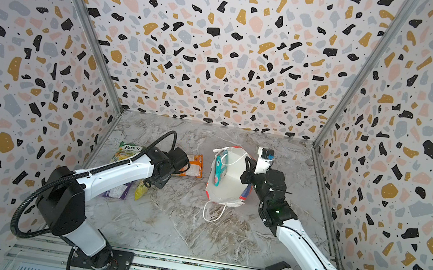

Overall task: Take the snacks out of the paper bag
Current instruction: 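Lower the yellow pack onto the table beside the purple pack and release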

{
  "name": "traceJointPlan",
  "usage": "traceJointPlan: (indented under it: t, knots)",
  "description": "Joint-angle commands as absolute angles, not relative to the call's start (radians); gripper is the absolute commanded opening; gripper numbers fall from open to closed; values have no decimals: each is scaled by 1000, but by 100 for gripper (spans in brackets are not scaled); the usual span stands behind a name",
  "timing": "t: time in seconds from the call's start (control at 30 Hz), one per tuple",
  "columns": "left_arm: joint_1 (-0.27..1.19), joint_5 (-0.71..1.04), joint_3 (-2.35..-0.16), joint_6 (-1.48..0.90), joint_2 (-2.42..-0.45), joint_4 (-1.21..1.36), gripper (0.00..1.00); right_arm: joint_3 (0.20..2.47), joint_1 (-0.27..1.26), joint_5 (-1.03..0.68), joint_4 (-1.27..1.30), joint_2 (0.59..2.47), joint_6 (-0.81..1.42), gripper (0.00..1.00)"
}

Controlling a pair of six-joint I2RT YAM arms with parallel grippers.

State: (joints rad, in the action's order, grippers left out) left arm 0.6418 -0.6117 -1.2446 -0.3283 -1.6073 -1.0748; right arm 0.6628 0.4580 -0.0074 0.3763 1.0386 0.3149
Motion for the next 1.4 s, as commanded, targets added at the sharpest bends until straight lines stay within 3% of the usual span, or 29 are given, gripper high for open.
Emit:
traceJointPlan:
  t: [0.0,0.2,0.5,0.7,0.77,1.17,1.37]
  knots:
    - [638,-624,-1282,-355,-1627,-1130,0,672,454,-3,408,1008,314,0]
    - [638,-655,-1277,-372,-1659,-1124,0,669,453,-2,409,1002,312,0]
    - [638,-574,-1271,-354,-1666,-1048,19,668,453,-6,411,1005,309,0]
    - [638,-511,-1251,-348,-1675,-995,25,666,451,-6,408,1003,307,0]
    - [638,-501,-1246,-347,-1682,-984,32,666,451,-6,409,1001,306,0]
    - [626,-451,-1205,-344,-1668,-872,31,664,451,-9,408,1000,304,0]
    - [627,-264,-1123,-300,-1534,-636,19,662,451,-11,413,1004,306,0]
